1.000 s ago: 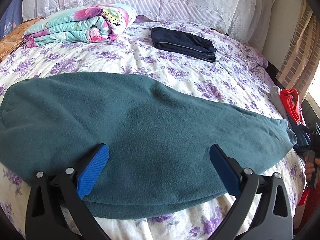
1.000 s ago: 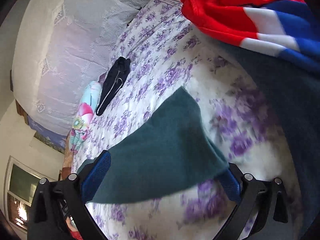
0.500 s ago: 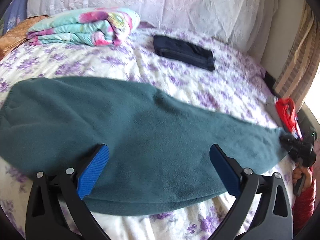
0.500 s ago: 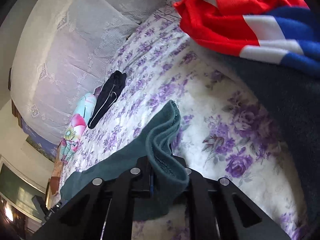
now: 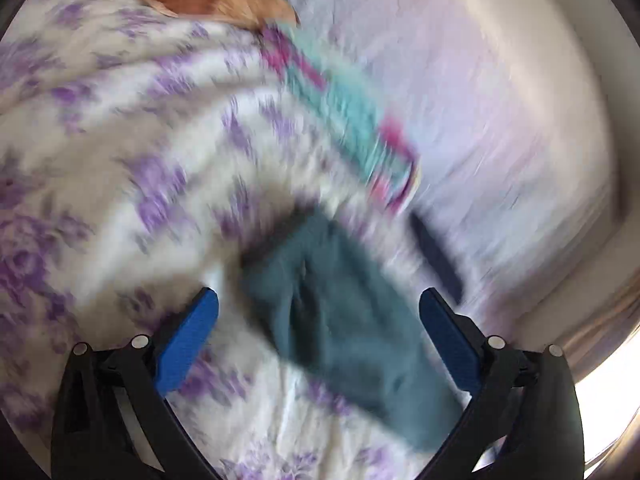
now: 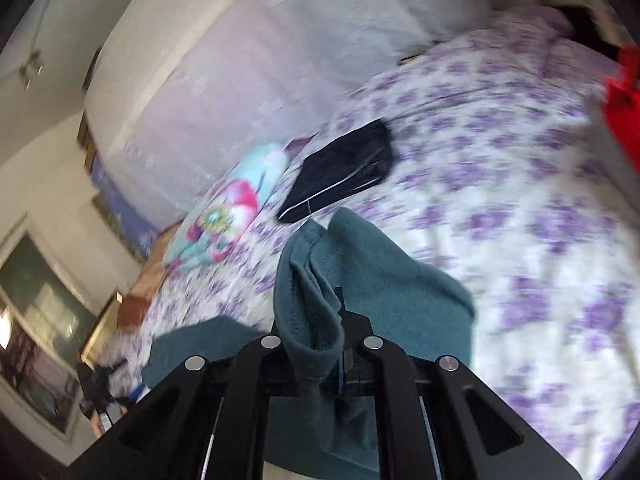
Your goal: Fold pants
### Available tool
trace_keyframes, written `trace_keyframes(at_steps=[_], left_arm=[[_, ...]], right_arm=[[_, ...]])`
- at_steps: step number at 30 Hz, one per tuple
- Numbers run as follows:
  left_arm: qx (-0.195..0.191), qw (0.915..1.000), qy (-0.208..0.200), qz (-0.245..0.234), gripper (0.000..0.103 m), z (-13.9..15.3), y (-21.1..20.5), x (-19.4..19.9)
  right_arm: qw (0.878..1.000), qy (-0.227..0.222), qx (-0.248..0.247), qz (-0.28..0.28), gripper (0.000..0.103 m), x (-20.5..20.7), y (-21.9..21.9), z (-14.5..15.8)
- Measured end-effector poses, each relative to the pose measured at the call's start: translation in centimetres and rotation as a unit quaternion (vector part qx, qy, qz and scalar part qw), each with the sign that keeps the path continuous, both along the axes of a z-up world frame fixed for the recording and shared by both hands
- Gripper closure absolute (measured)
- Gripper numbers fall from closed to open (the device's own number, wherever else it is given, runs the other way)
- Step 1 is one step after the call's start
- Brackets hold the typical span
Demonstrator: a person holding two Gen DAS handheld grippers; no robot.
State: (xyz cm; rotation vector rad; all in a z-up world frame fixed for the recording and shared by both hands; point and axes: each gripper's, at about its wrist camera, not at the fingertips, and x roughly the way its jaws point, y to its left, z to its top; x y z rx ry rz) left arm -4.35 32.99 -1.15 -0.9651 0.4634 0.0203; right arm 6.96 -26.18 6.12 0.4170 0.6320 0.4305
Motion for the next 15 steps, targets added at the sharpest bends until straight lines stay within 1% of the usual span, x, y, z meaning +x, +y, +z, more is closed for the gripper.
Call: trace_keyframes(at_steps=[1, 2, 3, 5, 7, 8, 10, 11, 12, 13, 14, 15], left_arm=[[-0.013, 0.9998, -0.016, 0.002, 0.005, -0.1, 0.4, -0.4], [-0.016, 0.9996, -0.022, 0.001, 0.005, -0.1, 0.4, -0.5], [-0.008, 0.9998, -0.018, -0.003, 0.005, 0.0, 0.0, -0.4], [0.020, 0.9998, 0.002, -0.007, 0.005, 0.3, -0.8, 0.2], [0.037, 0.9992, 0.016, -0.008, 0.005, 0.5, -1.3, 0.5], [0.040, 0.9990, 0.019, -0.008, 0.005, 0.5, -1.2, 0.5], [0.035, 0.9992, 0.015, -0.007, 0.005, 0.4, -1.2, 0.6], [0.029, 0.9995, 0.010, -0.006, 0.005, 0.4, -1.1, 0.5], [0.025, 0.9997, 0.007, -0.005, 0.005, 0.3, -1.0, 0.1], [0.023, 0.9997, 0.005, -0.005, 0.005, 0.3, -0.8, 0.0], [0.024, 0.9997, 0.005, -0.004, 0.005, 0.3, -0.8, 0.0], [0.025, 0.9996, 0.006, -0.005, 0.005, 0.3, -0.9, 0.0]], right_arm=[[1.000, 0.001, -0.009, 0.019, 0.093, 0.4, 2.0, -0.1], [0.999, 0.003, -0.018, 0.036, 0.093, 0.7, 4.0, -0.2], [0.998, 0.005, -0.032, 0.058, 0.093, 1.2, 6.5, -0.4], [0.995, 0.010, -0.052, 0.090, 0.093, 1.6, 9.9, -1.0], [0.990, 0.016, -0.076, 0.117, 0.093, 1.9, 13.4, -1.9], [0.988, 0.020, -0.084, 0.128, 0.093, 2.0, 14.6, -2.4], [0.981, 0.036, -0.119, 0.150, 0.092, 1.9, 17.4, -3.7], [0.976, 0.042, -0.140, 0.159, 0.088, 1.9, 18.5, -4.4], [0.969, 0.051, -0.164, 0.176, 0.073, 1.6, 19.6, -5.4], [0.963, 0.063, -0.178, 0.194, 0.060, 1.4, 20.4, -6.0], [0.957, 0.065, -0.176, 0.220, 0.034, 0.8, 20.9, -6.2], [0.955, 0.057, -0.171, 0.234, 0.023, 0.3, 21.1, -6.0]])
